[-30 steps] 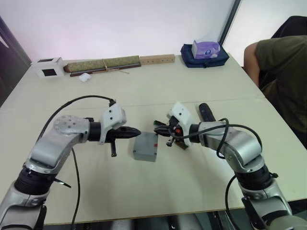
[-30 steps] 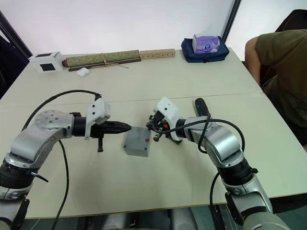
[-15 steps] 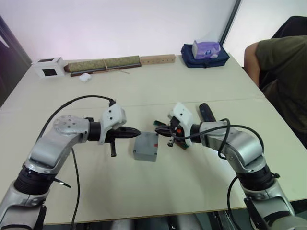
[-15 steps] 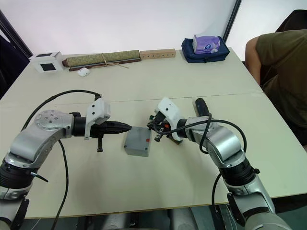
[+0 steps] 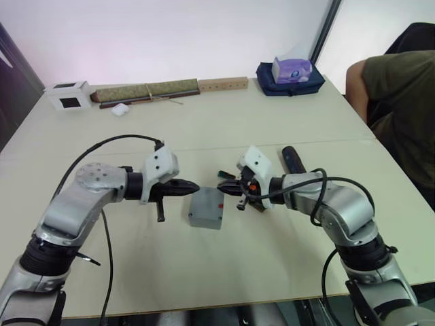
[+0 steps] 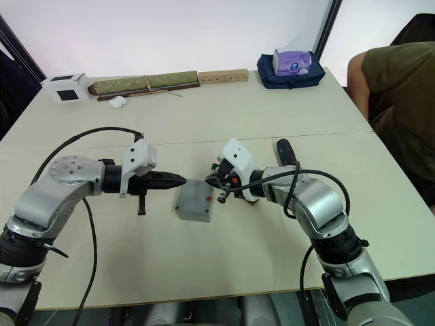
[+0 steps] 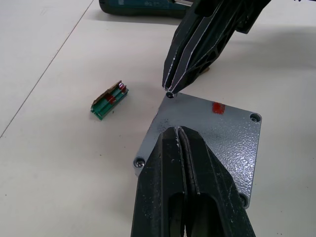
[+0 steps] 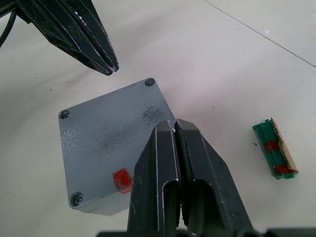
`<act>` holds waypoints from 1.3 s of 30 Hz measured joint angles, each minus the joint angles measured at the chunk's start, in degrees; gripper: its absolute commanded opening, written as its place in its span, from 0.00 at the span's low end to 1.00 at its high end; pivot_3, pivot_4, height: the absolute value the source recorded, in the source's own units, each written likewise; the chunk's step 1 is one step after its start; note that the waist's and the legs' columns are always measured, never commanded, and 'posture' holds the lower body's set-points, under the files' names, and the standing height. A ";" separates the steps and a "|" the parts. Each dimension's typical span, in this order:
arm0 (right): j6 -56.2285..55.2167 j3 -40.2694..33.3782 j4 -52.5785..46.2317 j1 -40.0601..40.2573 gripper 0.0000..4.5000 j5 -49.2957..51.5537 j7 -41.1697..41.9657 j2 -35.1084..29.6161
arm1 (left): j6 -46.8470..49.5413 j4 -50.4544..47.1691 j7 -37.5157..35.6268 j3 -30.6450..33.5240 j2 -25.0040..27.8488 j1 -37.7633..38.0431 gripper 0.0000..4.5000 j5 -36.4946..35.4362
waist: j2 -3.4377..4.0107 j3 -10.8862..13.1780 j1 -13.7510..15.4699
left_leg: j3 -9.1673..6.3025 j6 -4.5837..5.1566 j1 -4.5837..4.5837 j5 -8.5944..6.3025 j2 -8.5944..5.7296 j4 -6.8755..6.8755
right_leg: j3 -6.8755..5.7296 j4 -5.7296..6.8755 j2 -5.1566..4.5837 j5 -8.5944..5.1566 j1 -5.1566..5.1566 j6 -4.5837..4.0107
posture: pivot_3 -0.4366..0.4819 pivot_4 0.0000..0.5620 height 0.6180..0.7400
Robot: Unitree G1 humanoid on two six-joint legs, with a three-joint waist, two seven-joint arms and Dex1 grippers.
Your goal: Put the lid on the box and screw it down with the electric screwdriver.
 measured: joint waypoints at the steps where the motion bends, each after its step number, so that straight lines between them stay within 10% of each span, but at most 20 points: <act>1: -0.09 0.12 0.00 0.00 0.01 -0.25 0.00 -0.18 | 0.00 0.00 0.02 0.00 0.00 0.00 0.00 0.00 | 0.00 0.00 0.00 | 0.00 0.00 0.00 0.00 0.00 0.00 | 0.00 0.00 0.00 0.00 0.00 0.00 | 0.48 0.27 1.00; 28: -4.87 3.32 2.44 0.95 0.01 -4.12 1.01 -1.77 | 0.00 -0.02 0.74 -0.01 0.00 0.01 0.00 0.03 | -0.01 -0.01 0.01 | 0.00 0.00 0.00 0.00 0.00 0.00 | 0.00 0.00 0.00 0.00 0.00 0.00 | 0.48 0.27 1.00; 39: 0.25 -0.86 -1.07 -0.68 0.84 0.77 3.64 -4.64 | 0.10 -1.21 0.90 0.00 -0.67 0.11 0.00 -1.10 | -0.01 0.00 0.06 | 0.00 0.00 0.00 0.00 0.00 0.01 | 0.00 0.00 -0.02 0.00 0.00 0.00 | 0.48 0.27 1.00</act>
